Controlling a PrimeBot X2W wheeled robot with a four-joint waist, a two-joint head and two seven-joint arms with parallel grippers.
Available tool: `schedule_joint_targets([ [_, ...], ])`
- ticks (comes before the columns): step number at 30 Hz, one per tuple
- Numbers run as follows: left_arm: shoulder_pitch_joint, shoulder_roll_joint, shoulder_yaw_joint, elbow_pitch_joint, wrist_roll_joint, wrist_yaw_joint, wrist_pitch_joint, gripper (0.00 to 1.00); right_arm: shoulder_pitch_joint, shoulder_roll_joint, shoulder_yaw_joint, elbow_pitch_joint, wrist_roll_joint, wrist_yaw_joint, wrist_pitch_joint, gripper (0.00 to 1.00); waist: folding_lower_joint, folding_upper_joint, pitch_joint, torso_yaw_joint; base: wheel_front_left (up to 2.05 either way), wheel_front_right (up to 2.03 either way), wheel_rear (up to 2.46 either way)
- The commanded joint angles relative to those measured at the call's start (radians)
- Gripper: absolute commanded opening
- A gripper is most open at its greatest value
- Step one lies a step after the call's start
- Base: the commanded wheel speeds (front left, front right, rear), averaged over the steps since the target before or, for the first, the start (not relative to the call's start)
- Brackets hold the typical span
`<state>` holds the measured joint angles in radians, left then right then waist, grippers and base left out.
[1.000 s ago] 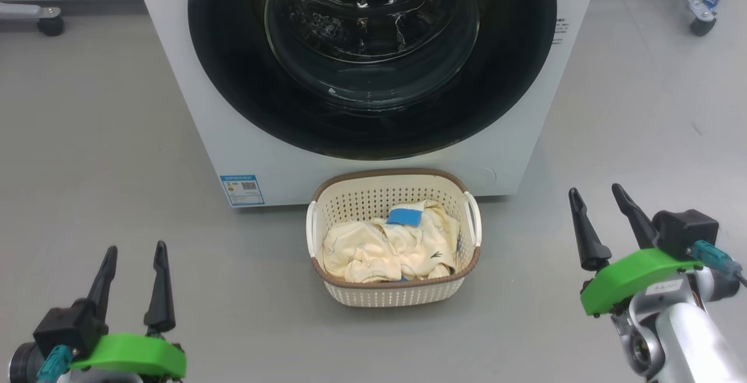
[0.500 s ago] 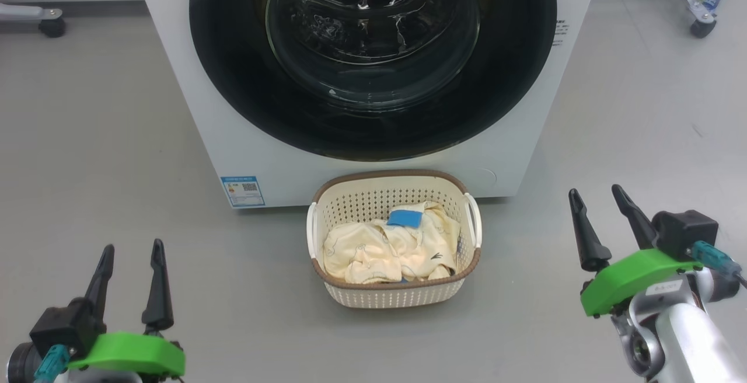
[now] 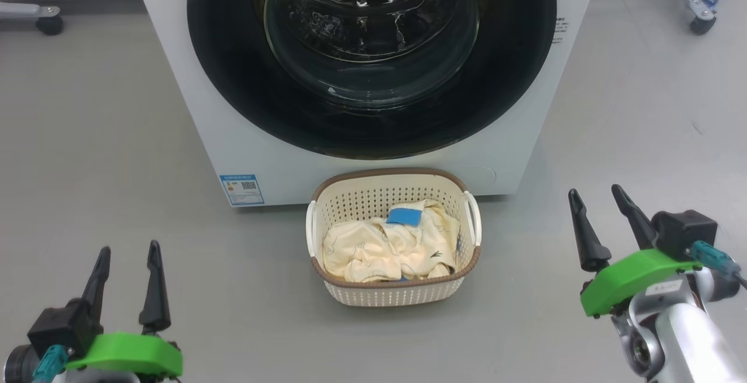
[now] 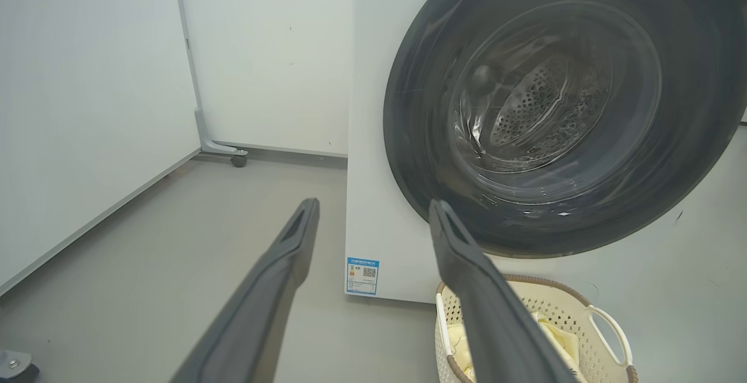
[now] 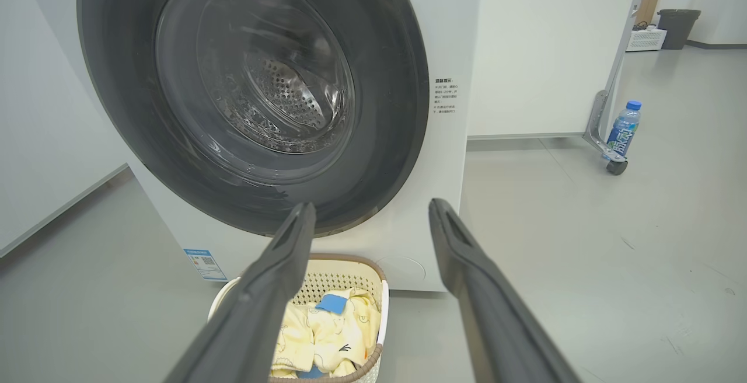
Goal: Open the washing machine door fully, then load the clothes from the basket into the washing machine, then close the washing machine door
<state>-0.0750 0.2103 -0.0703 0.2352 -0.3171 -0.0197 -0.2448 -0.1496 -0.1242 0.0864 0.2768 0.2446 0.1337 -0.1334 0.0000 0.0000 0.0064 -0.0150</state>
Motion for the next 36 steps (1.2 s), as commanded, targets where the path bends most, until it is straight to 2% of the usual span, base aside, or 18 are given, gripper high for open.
schedule_joint_targets([
  [1, -0.042, 0.034, 0.039, -0.024, -0.004, 0.007, 0.000, 1.00, -0.037, -0.015, 0.013, -0.029, -0.009, -0.003, -0.009, 1.00, 0.0000, 0.0000, 0.000, 0.001, 0.00, 0.00, 0.00],
  [20, -0.047, 0.051, 0.017, -0.021, -0.007, 0.008, 0.009, 1.00, -0.039, -0.006, 0.002, -0.020, -0.015, -0.003, -0.015, 1.00, 0.0000, 0.0000, 0.001, 0.003, 0.08, 0.08, -0.17],
  [36, -0.064, 0.056, 0.009, -0.013, -0.025, 0.010, 0.007, 1.00, -0.048, -0.002, 0.000, -0.012, -0.008, -0.003, -0.016, 1.00, 0.0000, 0.0000, 0.014, 0.004, 1.04, 1.04, -2.07],
])
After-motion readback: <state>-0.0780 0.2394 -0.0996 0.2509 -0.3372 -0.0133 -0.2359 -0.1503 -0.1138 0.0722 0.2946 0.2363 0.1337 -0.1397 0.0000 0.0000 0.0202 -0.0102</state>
